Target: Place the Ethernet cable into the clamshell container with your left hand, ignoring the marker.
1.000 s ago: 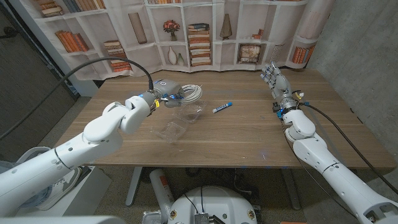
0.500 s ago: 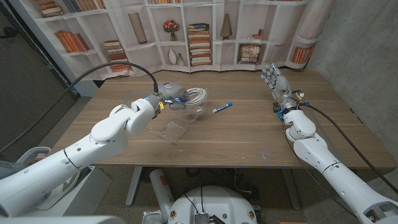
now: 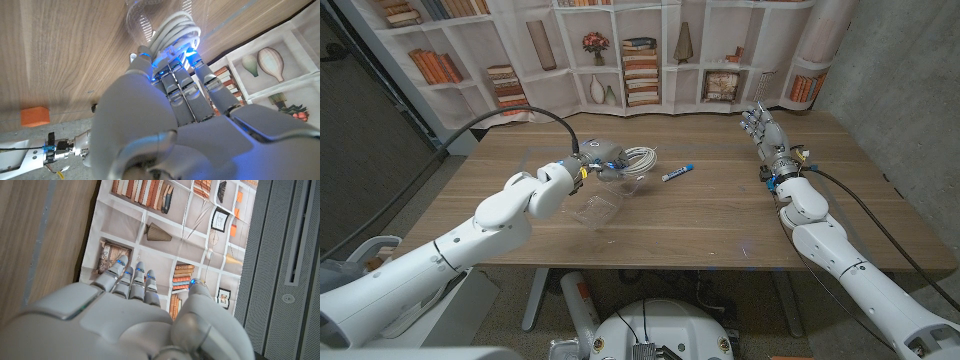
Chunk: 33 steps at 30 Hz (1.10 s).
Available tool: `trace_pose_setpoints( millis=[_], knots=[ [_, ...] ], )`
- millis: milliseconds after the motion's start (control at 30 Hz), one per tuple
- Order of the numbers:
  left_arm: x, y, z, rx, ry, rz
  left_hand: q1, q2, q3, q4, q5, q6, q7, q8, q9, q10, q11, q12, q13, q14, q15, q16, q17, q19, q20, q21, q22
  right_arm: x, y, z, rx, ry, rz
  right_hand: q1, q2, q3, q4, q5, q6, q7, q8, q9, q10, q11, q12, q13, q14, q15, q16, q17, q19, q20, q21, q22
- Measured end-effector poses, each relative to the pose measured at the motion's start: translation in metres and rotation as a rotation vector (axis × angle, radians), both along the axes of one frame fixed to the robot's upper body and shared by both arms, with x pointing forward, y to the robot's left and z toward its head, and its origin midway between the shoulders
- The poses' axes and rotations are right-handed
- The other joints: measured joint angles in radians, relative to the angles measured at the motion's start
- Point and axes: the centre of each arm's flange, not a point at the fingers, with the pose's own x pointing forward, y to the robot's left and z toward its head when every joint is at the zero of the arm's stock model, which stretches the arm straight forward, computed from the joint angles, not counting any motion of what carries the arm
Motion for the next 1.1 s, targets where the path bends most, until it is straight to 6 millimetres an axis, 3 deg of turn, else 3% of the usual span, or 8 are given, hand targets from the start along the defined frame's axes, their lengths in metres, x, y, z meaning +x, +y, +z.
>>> trace_pose_setpoints(
  millis=[1100],
  knots=[
    [0.018, 0.001, -0.028, -0.079, 0.070, -0.007, 0.001, 0.006, -0.009, 0.009, 0.000, 0.011, -0.011, -0.014, 0.006, -0.024, -0.024, -0.002, 0.001, -0.079, 0.025, 0.000, -0.001, -0.045, 0.005, -0.018, 0.000, 0.008, -0.003, -0.006, -0.013, 0.032, 0.009, 0.000, 0.000, 0.000, 0.000, 0.000, 0.000, 0.000, 0.000, 0.000, 0.000, 0.000, 0.000, 0.000, 0.000, 0.000, 0.000, 0.000, 0.000, 0.000, 0.000, 0.000]
  ],
)
